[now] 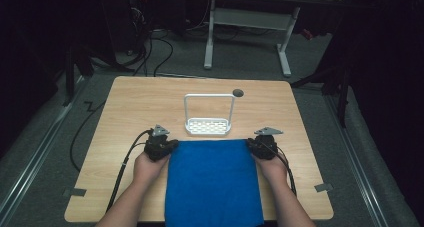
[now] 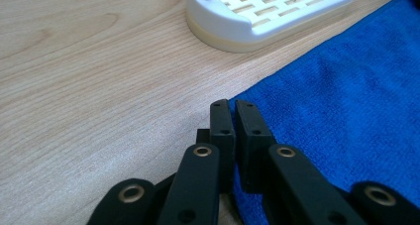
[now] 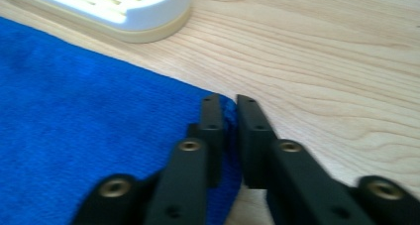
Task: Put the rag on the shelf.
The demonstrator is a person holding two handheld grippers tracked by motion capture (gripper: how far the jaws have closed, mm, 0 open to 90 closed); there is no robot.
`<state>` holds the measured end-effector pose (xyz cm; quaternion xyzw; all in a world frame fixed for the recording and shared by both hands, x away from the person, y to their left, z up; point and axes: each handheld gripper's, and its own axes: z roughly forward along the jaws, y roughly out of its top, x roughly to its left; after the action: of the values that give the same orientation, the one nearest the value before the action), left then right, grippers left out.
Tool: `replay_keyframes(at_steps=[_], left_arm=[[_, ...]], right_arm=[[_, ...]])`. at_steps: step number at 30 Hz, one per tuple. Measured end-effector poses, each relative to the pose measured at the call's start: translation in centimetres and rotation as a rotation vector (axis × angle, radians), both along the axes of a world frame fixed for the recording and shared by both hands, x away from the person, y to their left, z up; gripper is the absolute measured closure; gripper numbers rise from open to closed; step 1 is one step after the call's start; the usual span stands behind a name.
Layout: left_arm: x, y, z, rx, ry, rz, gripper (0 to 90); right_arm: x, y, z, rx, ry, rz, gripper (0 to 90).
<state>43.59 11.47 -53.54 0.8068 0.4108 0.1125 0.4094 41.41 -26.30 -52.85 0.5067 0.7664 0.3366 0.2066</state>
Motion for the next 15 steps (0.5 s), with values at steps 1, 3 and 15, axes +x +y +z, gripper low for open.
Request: replay_keyframes(at_steps=[1, 3, 15], left_arm=[[0.0, 0.0, 0.0, 0.0, -0.002, 0.0, 87.8], [-0.1, 0.2, 0.0, 0.001, 0.0, 0.004, 88.1], [-2.7, 1.0, 1.8, -0.095, -0.136, -0.002, 88.1]], right_arm=[[-0.1, 0.1, 0.0, 0.0, 0.0, 0.0, 87.2], [-0.4, 0.4, 0.0, -0.008, -0.011, 0.011, 87.8], [-3.7, 0.3, 2.7, 0.126, -0.183, 0.025, 88.4]])
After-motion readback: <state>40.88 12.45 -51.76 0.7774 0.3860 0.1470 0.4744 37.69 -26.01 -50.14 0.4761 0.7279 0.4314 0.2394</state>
